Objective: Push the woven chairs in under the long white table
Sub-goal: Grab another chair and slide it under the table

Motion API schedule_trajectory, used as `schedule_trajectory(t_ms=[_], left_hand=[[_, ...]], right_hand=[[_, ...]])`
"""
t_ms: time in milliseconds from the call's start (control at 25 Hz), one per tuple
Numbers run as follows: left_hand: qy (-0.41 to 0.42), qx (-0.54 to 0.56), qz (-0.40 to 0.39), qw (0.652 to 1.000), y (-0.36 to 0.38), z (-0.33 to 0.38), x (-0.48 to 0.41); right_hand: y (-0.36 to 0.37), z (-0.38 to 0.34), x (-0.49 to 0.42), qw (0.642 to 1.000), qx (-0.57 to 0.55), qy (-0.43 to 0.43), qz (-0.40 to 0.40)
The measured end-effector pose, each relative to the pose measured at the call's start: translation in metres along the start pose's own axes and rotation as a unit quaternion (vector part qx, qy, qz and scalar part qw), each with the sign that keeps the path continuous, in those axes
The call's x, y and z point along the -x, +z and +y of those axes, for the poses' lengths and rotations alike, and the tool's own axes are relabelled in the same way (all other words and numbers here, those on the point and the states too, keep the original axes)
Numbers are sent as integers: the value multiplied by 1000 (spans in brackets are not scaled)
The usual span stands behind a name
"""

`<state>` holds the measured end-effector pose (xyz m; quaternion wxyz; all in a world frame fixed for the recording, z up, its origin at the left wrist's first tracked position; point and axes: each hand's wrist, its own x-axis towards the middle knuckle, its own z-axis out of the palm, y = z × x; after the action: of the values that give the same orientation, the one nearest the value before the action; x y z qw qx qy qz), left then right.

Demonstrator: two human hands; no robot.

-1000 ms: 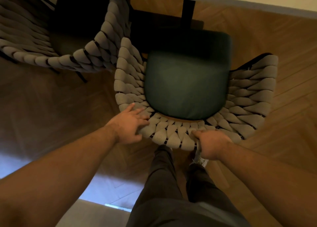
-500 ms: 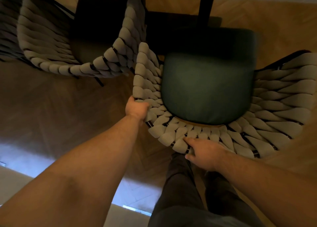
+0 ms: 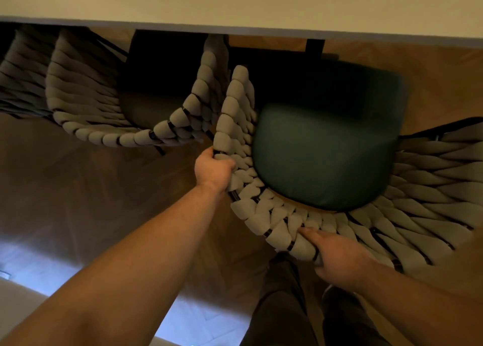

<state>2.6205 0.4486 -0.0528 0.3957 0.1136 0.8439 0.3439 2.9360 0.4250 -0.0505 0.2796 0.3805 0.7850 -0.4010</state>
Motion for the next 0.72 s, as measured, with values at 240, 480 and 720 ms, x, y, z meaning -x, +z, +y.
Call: schedule_trajectory(t_ms=[240,480,720], left_hand=[[49,-119,41,991,1,42,-67],[96,-228,24,969,-7,36,-78],[367,-648,-202,636,-6,22,-31]], right_hand=[[-18,2,-12,997,3,36,65],[-22,9,-16,995,58,67,44],[-27,8,-29,992,106,73,-18]])
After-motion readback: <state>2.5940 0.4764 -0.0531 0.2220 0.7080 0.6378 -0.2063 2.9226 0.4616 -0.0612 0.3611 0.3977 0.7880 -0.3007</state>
